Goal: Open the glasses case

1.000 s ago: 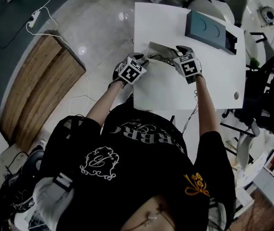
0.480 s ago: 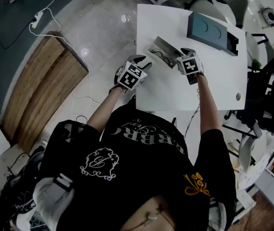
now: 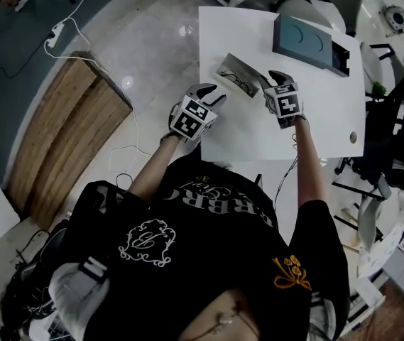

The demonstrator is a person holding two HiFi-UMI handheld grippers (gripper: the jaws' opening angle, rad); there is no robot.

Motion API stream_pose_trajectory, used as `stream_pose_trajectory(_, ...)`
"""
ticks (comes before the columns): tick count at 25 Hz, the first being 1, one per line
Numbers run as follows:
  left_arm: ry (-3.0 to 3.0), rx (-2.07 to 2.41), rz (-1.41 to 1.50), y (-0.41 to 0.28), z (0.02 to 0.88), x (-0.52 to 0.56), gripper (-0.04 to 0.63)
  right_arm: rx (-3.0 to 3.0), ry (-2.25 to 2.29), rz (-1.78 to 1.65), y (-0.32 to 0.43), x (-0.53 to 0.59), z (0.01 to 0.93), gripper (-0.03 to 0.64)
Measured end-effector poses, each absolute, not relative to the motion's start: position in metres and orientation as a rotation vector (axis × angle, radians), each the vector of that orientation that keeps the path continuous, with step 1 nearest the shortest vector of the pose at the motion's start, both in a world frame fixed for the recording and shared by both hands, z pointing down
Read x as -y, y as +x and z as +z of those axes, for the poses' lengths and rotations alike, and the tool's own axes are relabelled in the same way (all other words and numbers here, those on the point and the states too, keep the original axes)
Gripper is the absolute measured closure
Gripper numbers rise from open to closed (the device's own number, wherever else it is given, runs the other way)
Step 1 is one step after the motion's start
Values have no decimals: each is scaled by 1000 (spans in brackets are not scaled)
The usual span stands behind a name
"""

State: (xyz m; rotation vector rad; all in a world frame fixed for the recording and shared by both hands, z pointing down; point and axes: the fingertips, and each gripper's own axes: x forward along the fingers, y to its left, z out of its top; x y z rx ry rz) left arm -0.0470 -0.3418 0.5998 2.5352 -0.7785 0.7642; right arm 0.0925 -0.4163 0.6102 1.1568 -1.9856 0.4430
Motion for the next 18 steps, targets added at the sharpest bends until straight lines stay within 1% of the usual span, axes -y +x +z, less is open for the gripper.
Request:
stream_pose_trajectory(9, 2621, 812, 674, -33, 558, 330, 451, 2163, 1408, 508, 97, 374, 545, 471)
stream_pose_trajectory(18, 2664, 844, 576, -16, 509, 299, 451, 2315, 1596, 580, 105, 299, 487, 476)
